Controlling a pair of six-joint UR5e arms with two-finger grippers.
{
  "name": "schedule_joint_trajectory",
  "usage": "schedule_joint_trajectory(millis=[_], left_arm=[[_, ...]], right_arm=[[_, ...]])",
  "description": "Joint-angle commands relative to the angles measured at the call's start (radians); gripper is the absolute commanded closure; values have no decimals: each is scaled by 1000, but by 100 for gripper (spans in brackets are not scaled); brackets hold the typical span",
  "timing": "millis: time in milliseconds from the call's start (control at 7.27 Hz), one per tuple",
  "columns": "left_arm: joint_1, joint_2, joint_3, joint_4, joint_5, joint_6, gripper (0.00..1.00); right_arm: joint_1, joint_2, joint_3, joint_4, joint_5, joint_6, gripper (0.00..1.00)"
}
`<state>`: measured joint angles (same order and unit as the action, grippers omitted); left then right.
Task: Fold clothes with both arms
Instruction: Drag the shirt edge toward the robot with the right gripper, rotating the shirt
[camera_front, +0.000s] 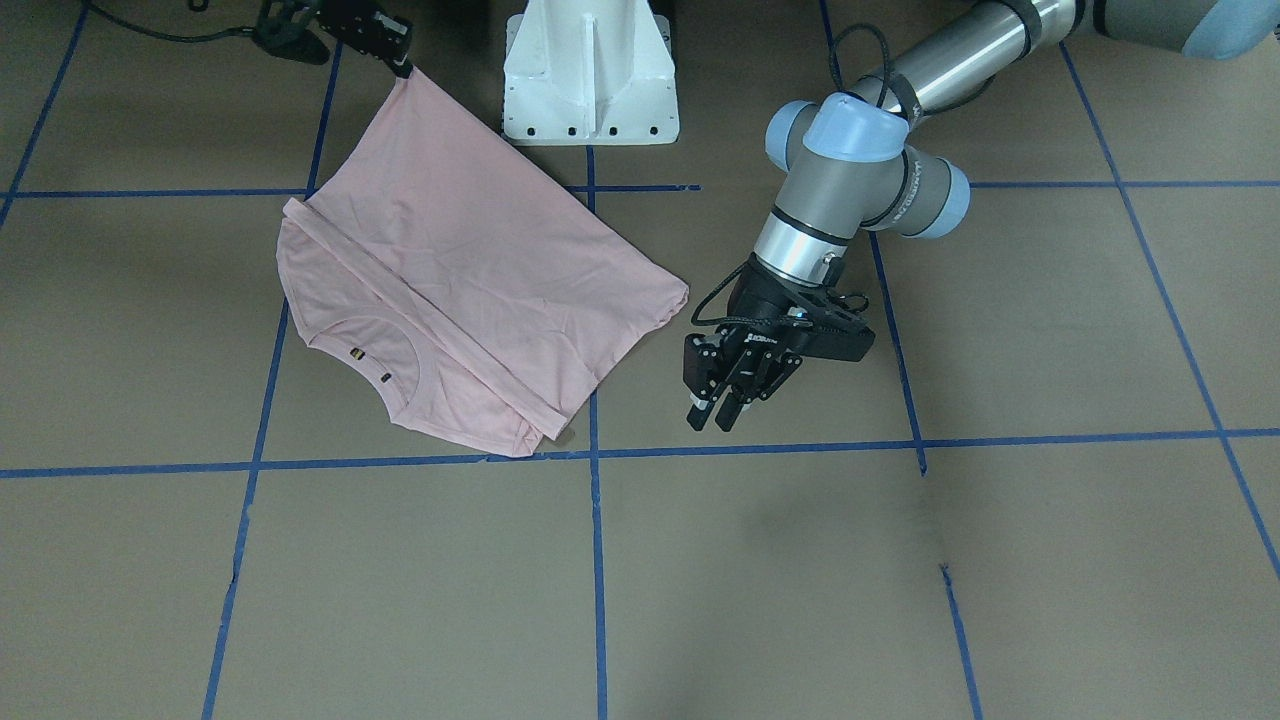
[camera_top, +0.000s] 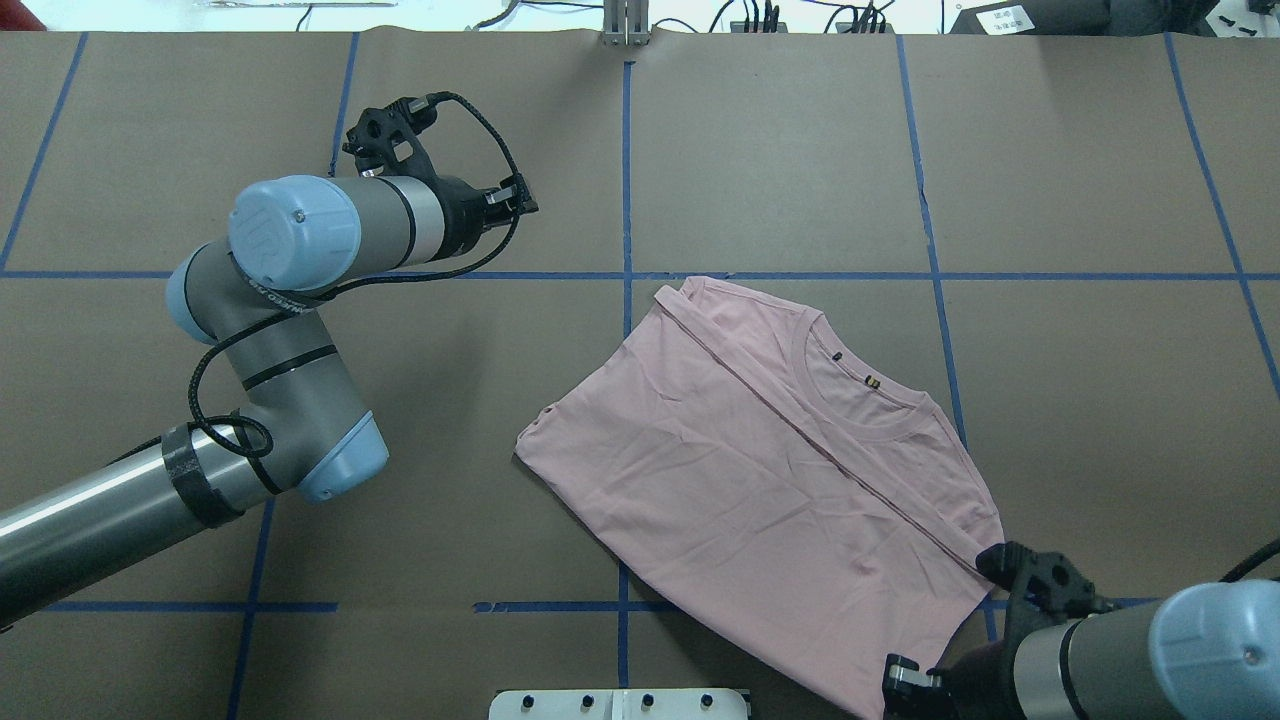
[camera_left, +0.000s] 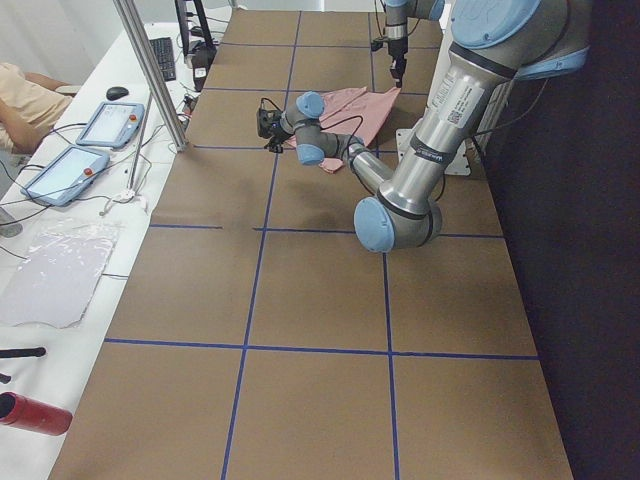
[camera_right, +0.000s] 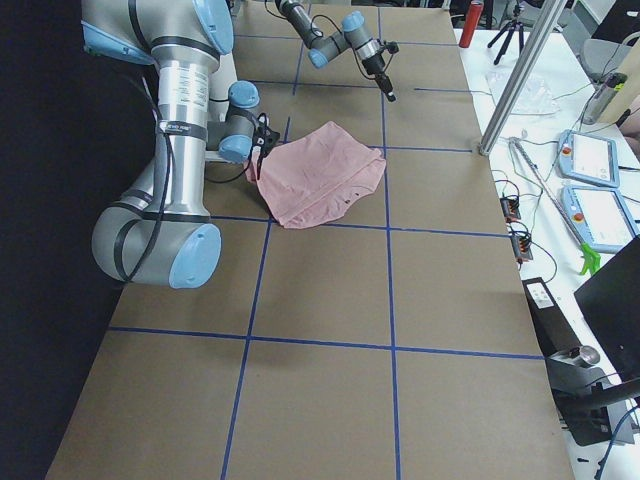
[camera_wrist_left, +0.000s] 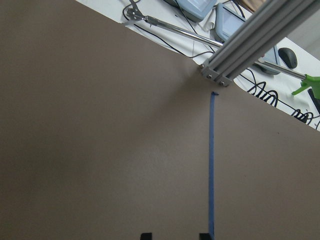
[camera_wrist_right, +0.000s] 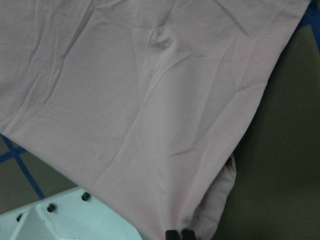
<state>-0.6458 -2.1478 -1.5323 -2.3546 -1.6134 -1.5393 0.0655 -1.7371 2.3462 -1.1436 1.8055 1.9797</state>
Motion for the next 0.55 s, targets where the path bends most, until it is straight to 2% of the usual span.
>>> schedule_joint_trajectory(millis=[0,138,413], left_arm=[[21,86,-130,0,-69,-83,54],[81,147,-206,33,-62,-150,53],[158,143,-291,308,-54,-199,45]], right_arm=[[-64,-1,-34,-25,-153,7,0],[26,-2,-30,-25,-161,4,0],[248,24,-42,-24,-152,-13,0]])
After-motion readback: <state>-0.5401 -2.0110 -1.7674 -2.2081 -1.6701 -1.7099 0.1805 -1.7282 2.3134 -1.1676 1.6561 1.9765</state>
